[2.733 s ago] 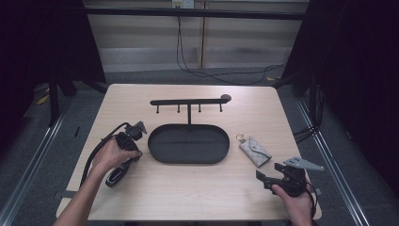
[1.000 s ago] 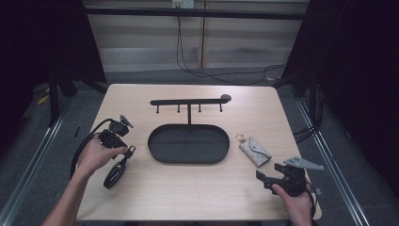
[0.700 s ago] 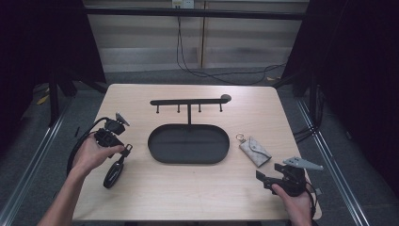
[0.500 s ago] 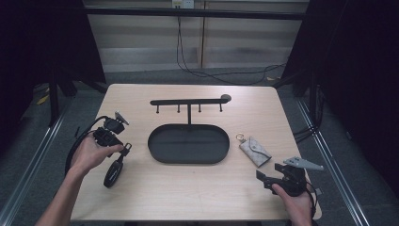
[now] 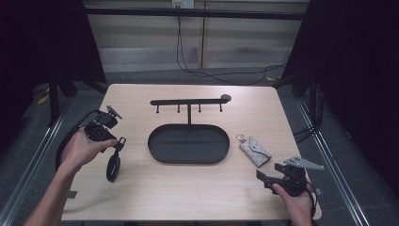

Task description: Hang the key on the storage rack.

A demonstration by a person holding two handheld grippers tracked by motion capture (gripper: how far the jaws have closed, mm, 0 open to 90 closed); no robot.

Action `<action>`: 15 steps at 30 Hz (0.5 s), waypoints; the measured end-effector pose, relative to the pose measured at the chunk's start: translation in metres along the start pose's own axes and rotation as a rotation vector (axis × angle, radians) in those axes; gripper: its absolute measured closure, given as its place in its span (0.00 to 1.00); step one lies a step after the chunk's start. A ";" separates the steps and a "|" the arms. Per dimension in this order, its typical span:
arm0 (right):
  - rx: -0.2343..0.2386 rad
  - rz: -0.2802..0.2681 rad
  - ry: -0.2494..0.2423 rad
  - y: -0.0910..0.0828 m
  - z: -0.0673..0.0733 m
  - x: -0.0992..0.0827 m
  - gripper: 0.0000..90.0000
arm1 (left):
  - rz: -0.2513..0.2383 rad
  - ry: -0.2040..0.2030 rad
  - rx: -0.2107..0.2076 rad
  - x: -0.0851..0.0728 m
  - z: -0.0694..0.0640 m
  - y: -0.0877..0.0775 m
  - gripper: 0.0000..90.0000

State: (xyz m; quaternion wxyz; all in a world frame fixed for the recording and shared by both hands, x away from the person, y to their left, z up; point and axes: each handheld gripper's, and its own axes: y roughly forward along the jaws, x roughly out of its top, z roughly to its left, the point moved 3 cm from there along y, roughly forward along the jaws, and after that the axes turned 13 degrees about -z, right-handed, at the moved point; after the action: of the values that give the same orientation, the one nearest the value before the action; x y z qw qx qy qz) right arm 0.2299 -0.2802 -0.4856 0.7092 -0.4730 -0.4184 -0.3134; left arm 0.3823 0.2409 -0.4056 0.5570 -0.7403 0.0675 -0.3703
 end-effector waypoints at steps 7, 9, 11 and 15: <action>0.002 0.001 -0.008 0.000 0.001 0.000 0.17 | 0.002 0.012 0.018 0.002 -0.001 -0.005 0.79; 0.000 -0.004 -0.011 0.000 0.001 0.000 0.17 | -0.009 0.010 0.026 0.003 -0.002 -0.008 0.79; 0.000 -0.004 -0.010 0.000 0.001 0.000 0.17 | -0.001 0.016 0.017 0.004 -0.002 -0.010 0.79; -0.002 -0.001 -0.006 0.001 0.001 0.001 0.17 | -0.002 0.044 0.022 0.008 -0.003 -0.015 0.79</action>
State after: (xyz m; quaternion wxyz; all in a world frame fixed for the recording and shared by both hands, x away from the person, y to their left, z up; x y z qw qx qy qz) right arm 0.2311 -0.2792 -0.4851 0.7072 -0.4748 -0.4204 -0.3126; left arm 0.3812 0.2399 -0.3885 0.5633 -0.7259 0.0748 -0.3876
